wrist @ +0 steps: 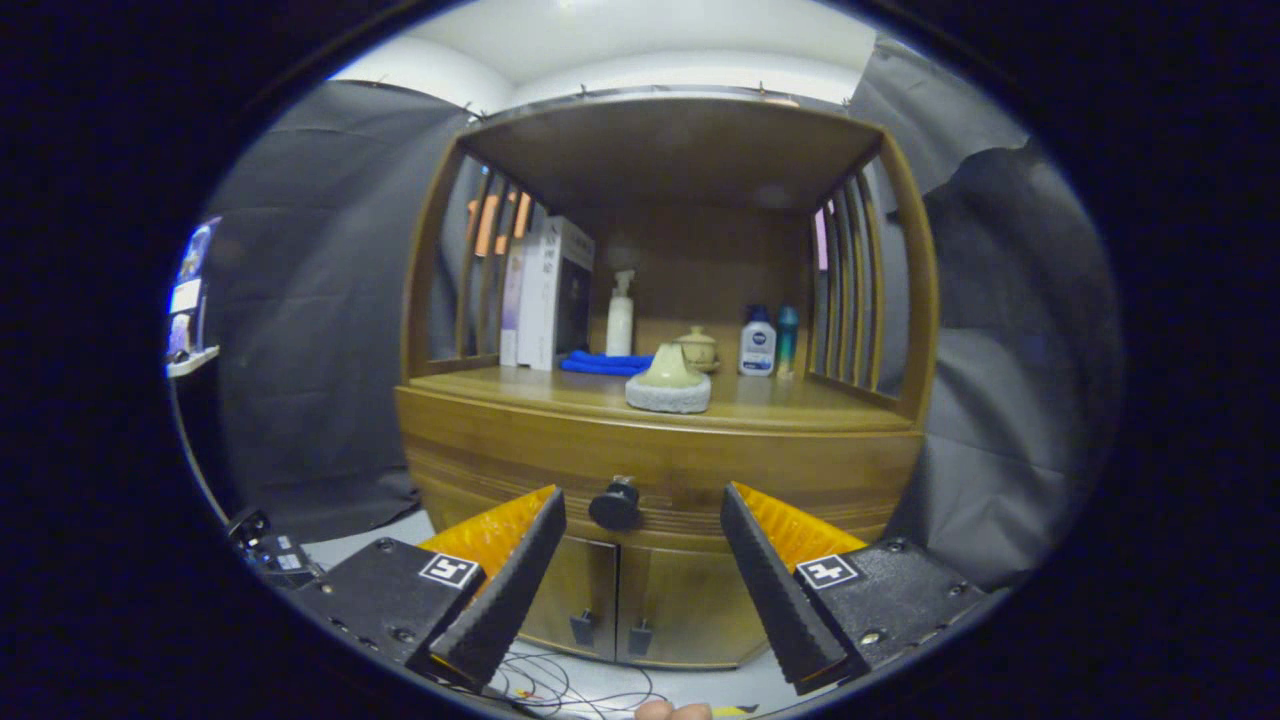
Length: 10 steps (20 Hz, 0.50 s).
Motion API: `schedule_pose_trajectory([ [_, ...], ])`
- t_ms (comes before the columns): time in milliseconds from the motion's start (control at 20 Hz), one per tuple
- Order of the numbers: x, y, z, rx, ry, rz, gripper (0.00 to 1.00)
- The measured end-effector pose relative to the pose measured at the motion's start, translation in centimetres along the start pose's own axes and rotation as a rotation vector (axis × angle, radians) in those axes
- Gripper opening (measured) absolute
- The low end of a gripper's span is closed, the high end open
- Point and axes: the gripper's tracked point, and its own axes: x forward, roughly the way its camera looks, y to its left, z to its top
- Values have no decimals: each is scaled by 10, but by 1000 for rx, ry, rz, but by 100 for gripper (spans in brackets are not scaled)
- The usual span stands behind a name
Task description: Pull open the drawer, take out the items inside it, and place them on the countertop above the cabinet.
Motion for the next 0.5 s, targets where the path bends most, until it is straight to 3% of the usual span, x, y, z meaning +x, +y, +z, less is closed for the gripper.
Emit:
schedule_pose_trajectory([
  [300,-128,-36,-6,-59,-66,20,100],
  [500,-160,-46,14,-109,-176,27,100],
])
